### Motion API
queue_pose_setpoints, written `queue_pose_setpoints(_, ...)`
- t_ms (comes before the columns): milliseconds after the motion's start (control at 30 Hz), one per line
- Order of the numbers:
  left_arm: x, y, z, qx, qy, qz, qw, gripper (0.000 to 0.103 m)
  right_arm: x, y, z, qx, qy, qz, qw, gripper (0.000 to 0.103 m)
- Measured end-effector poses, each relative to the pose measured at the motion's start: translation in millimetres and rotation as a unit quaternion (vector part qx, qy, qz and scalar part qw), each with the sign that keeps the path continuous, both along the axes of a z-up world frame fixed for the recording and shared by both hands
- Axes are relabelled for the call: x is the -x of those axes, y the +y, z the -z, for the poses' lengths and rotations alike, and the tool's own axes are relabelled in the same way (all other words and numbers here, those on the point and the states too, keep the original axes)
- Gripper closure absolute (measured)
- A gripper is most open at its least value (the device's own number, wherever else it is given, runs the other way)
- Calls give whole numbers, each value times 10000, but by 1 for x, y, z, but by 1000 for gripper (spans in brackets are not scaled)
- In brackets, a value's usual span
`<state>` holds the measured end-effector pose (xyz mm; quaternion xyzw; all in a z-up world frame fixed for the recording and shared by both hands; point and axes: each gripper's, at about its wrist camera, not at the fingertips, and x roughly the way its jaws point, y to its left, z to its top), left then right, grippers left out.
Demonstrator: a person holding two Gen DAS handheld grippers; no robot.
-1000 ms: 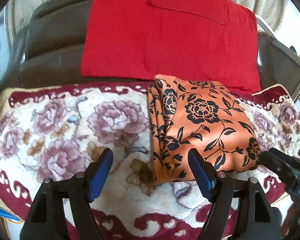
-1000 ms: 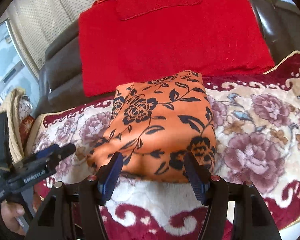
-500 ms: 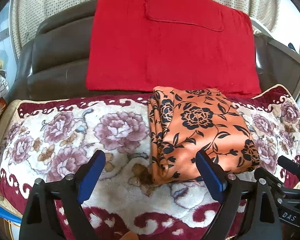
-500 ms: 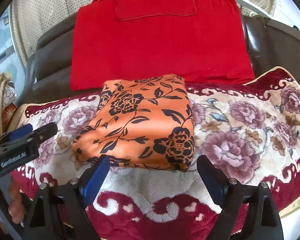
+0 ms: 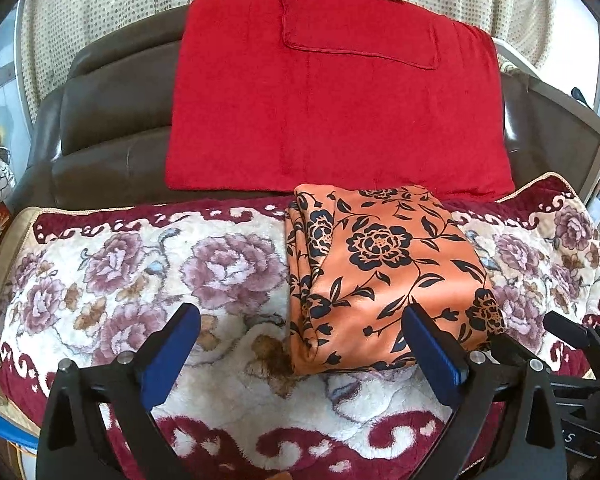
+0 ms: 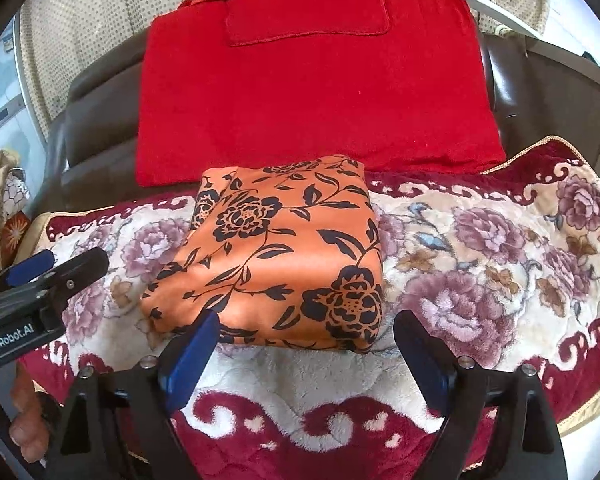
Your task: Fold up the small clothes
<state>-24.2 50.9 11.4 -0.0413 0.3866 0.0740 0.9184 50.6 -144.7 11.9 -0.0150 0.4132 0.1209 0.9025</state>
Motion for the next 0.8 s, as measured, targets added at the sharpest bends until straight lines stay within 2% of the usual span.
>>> queue_pose_setpoints(367,-2,2,2,-24,-85,-122,9999,3,-2,3,-3,5,11,9,10000,12)
queue_pose_setpoints(800,-4,3,3,-5,-95,-56,9999,3,-9,7,-4,87,22,-39,10000,12)
